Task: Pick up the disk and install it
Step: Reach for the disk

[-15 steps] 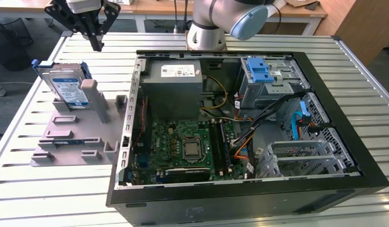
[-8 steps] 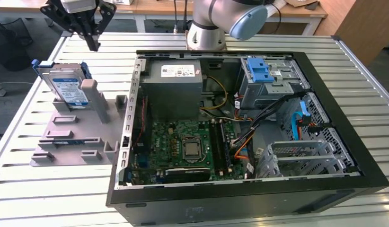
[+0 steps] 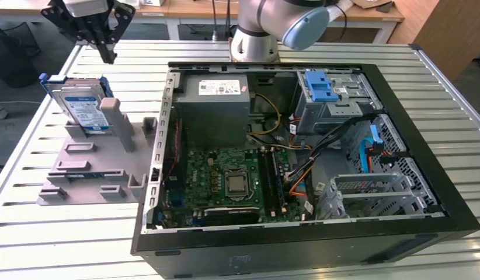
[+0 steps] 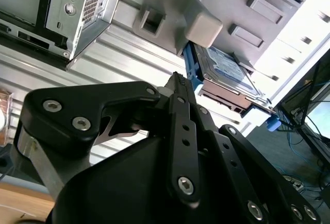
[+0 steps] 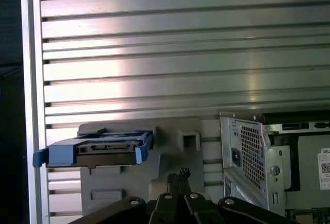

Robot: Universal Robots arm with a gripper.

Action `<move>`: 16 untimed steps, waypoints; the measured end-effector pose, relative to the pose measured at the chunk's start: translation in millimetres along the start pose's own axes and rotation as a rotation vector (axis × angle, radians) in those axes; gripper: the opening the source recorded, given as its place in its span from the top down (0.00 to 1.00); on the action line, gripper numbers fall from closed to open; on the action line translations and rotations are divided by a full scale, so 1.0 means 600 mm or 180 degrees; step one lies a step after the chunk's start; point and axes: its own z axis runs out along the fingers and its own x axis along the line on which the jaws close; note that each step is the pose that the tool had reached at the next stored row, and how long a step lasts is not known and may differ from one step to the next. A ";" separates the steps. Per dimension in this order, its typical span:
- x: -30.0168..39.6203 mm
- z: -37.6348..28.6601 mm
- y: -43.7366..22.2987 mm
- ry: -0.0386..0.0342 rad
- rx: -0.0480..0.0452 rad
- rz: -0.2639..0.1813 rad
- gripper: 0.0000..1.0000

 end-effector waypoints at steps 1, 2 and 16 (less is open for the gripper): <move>0.002 0.001 0.000 0.0000 0.0000 0.0000 0.89; 0.004 0.001 0.000 0.0000 0.0000 0.0000 0.89; 0.021 0.012 0.001 0.0001 0.0000 0.0000 0.89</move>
